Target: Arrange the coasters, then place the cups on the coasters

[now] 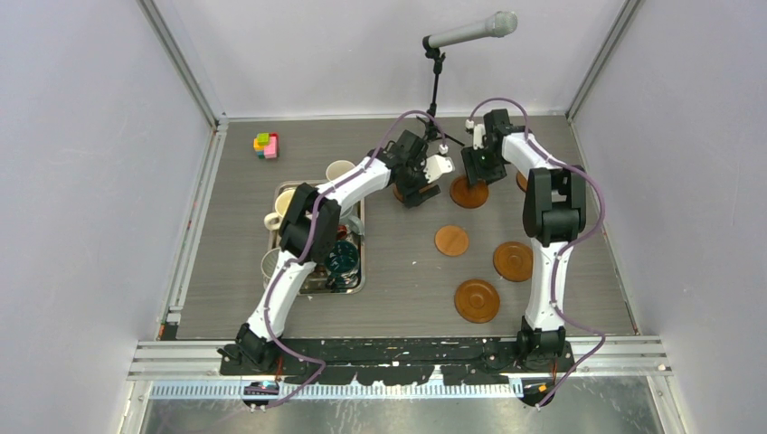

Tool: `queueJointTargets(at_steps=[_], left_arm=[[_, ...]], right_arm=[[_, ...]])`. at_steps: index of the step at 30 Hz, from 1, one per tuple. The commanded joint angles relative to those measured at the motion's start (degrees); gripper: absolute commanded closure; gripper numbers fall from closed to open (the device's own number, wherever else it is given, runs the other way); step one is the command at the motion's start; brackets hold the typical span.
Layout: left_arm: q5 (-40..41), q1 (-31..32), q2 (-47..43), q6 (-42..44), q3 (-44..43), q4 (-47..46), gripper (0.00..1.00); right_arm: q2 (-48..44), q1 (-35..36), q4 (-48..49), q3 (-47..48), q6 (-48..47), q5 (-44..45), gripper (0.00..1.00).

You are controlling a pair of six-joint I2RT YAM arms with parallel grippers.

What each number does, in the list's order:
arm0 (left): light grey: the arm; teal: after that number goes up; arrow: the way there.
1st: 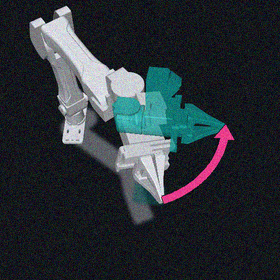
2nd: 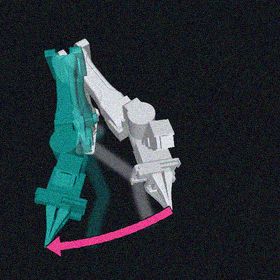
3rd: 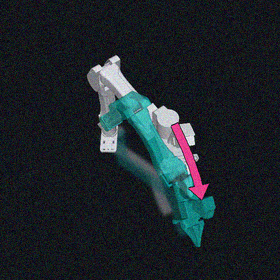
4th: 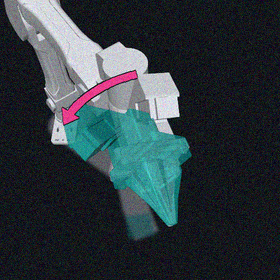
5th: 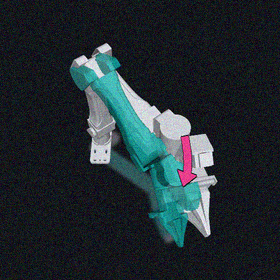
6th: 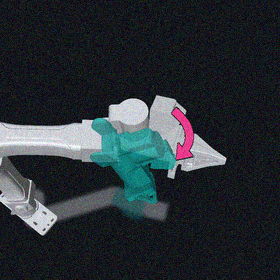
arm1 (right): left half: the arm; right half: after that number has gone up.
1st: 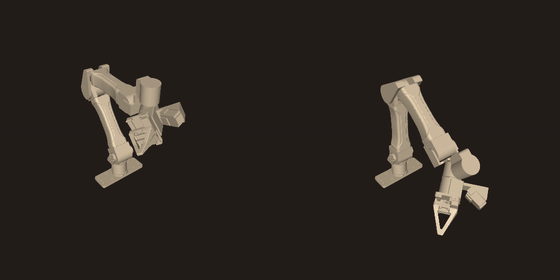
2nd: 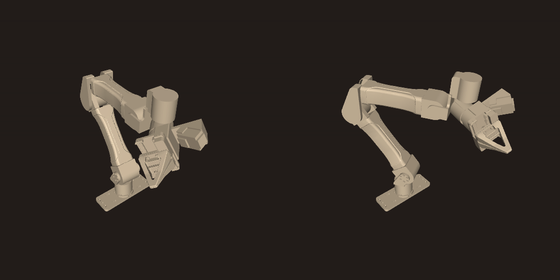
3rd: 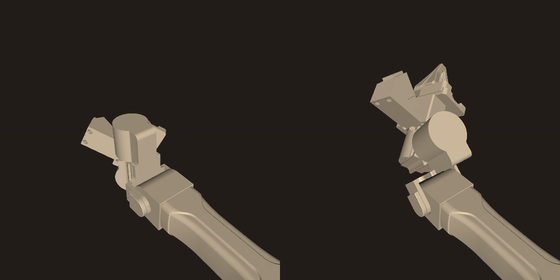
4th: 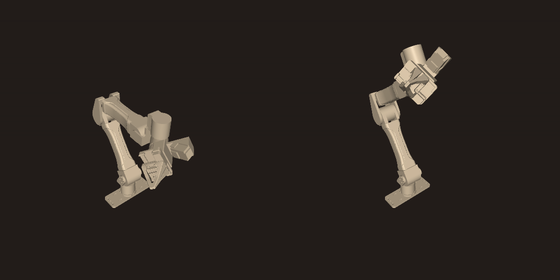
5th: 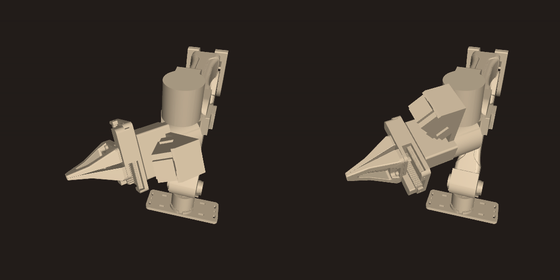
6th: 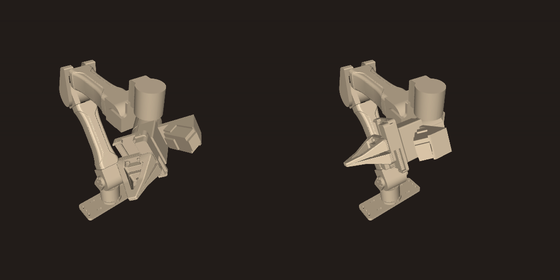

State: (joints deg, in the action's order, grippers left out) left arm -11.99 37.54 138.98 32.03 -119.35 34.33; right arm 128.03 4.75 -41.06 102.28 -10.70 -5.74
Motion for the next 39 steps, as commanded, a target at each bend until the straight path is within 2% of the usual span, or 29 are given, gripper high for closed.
queueJointTargets(at_steps=[1, 11, 20, 26, 30, 39], left_arm=[[-0.11, -1.53, 2.74, 0.88, -3.61, -0.91, 0.27], [-0.95, -1.76, 3.41, 0.80, -4.82, -0.91, 0.26], [1.70, -1.75, -2.30, -1.76, -4.58, -1.02, 0.06], [2.26, -1.71, -9.85, -3.17, -4.62, 1.18, 0.03], [0.68, -1.71, -16.31, -5.26, -0.43, 3.74, 0.02], [-3.92, 1.04, -29.57, -9.35, 17.50, 5.14, 0.02]], right_arm=[[3.32, -0.07, 1.53, 3.86, 2.32, 3.33, 0.41], [6.20, -0.09, 0.85, 8.90, 4.46, 3.63, 0.42], [-2.00, -0.07, 0.73, 8.84, 5.41, -1.20, 0.37], [-9.09, -1.19, -1.02, 10.27, 5.95, -3.87, 0.33], [-13.05, -5.45, -3.87, 8.10, 4.59, -6.75, 0.33], [-19.10, -20.72, -10.65, -1.80, -2.93, -13.65, 0.33]])
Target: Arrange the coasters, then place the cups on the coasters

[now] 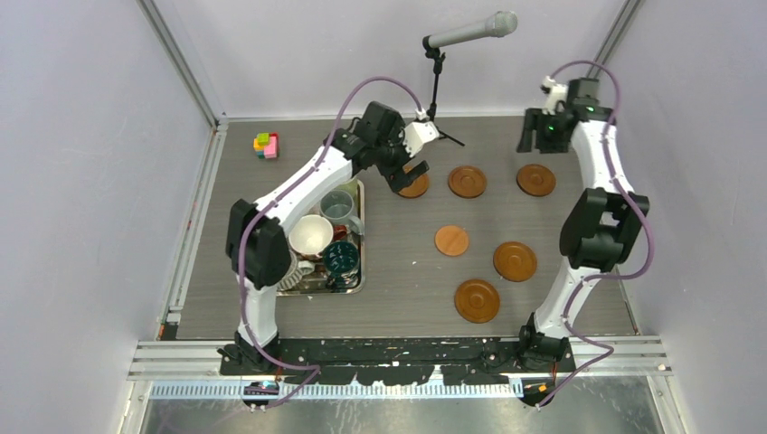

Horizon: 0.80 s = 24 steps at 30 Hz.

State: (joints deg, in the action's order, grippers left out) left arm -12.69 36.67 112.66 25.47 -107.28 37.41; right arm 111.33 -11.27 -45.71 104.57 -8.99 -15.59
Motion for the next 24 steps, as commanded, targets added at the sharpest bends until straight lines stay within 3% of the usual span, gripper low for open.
queueJointTargets(at_steps=[1, 9, 13, 24], left_arm=[[-3.78, 2.38, -3.85, -3.35, 6.87, 1.75, 0.02], [-5.04, 8.62, -1.98, -5.16, 12.37, -1.75, 0.08], [-4.92, 12.73, -0.34, -5.16, 13.15, -6.51, 0.07], [-1.05, 21.00, 9.71, -1.65, 3.25, -9.01, 0.04]], right_arm=[[-3.54, -5.67, -6.48, -5.84, -5.77, -4.09, 0.34], [-13.03, -7.58, -7.00, -23.97, -14.53, -6.79, 0.34], [-14.49, -7.66, -7.92, -28.60, -17.11, -5.91, 0.34], [-16.69, -7.58, -9.45, -36.54, -21.52, -5.06, 0.35]])
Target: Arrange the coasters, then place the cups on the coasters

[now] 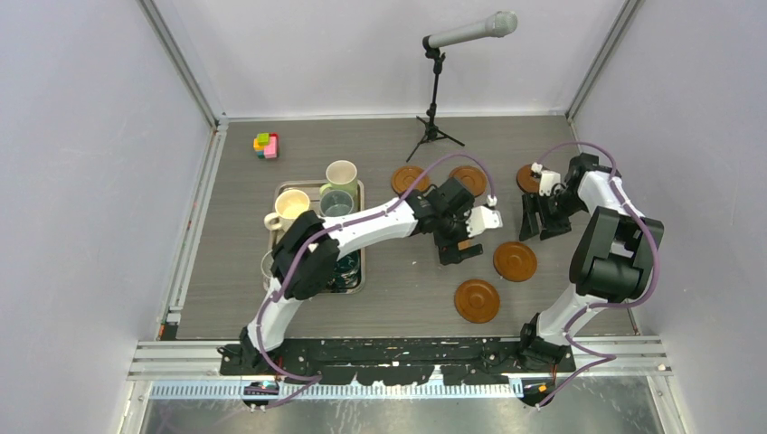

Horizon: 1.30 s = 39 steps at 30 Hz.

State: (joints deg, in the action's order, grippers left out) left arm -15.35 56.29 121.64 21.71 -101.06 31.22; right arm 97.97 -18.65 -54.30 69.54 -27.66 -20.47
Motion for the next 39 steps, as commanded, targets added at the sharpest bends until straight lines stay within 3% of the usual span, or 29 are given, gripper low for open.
queueJointTargets(at_steps=[1, 15, 24, 28, 39], left_arm=[[2.15, 1.92, 1.11, 2.70, -3.31, -3.03, 0.04], [6.87, -0.52, 16.03, 1.83, -20.45, 2.46, 0.01], [3.12, -2.29, 18.57, -0.12, -22.32, 8.01, 0.08], [1.03, -2.68, 16.66, -0.28, -18.86, 10.55, 0.15], [-1.89, -2.77, 4.17, -1.57, 1.50, 9.16, 0.26]], right_arm=[[-3.44, -0.21, -0.87, -2.00, -2.92, -0.25, 0.35], [-5.26, -0.20, 0.08, -5.25, -1.89, -0.09, 0.35], [-5.69, -0.28, 0.12, -5.73, -1.87, -0.01, 0.35], [-5.74, -0.24, -0.08, -5.73, -1.96, -0.01, 0.35], [-5.80, -0.19, -0.58, -6.73, -2.51, -0.36, 0.35]])
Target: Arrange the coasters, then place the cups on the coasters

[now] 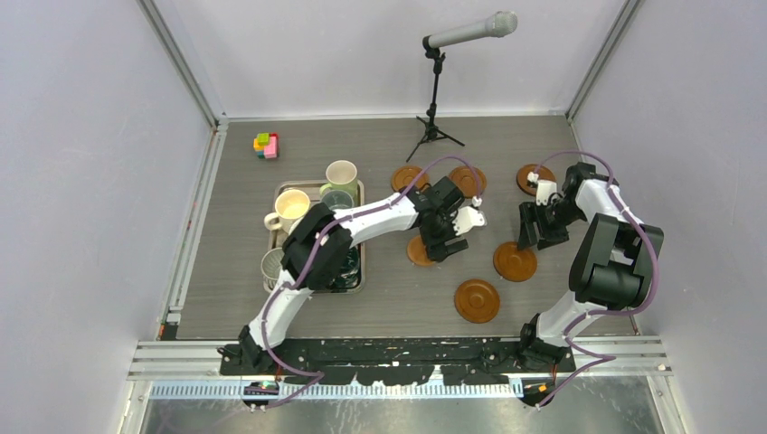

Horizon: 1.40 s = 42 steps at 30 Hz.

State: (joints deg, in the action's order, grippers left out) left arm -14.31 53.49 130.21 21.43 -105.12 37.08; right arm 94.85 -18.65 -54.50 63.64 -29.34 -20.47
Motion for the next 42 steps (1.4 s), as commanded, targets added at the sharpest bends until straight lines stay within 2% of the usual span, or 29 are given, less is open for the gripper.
queueJointTargets(at_steps=[1, 5, 9, 15, 19, 34, 38, 42], left_arm=[[-3.45, 0.15, -5.62, -1.41, 7.33, 2.99, 0.27], [-3.14, 0.76, -10.35, -2.23, 12.53, -0.39, 0.19], [-2.38, 2.12, -14.06, -5.57, 12.29, -4.01, 0.11], [-2.14, 8.30, -16.15, -7.60, 11.69, -10.42, 0.07], [0.63, 11.89, -13.65, -6.66, 11.64, -14.31, 0.07], [3.26, 14.73, -3.84, -13.56, 5.88, -17.15, 0.13], [2.43, 14.74, -3.75, -10.79, 6.62, -15.91, 0.18], [6.16, 14.07, -4.60, -6.34, 8.51, -15.96, 0.29]], right_arm=[[-2.72, -0.16, -0.34, -1.00, -0.82, -0.43, 0.35], [-2.80, -0.22, -0.09, -1.77, -0.85, -0.54, 0.35], [-2.51, -0.23, 0.39, -2.13, 0.06, -0.24, 0.35], [-2.44, -0.16, 1.03, -2.44, 1.25, 0.01, 0.35], [-2.26, -0.21, 1.63, -3.05, 1.74, 0.70, 0.35], [-3.53, -0.25, 1.76, -5.49, 0.44, 2.97, 0.36], [-4.01, -0.24, 1.63, -5.77, 0.11, 2.90, 0.36], [-4.44, -0.25, 1.23, -6.17, -0.78, 2.06, 0.36]])
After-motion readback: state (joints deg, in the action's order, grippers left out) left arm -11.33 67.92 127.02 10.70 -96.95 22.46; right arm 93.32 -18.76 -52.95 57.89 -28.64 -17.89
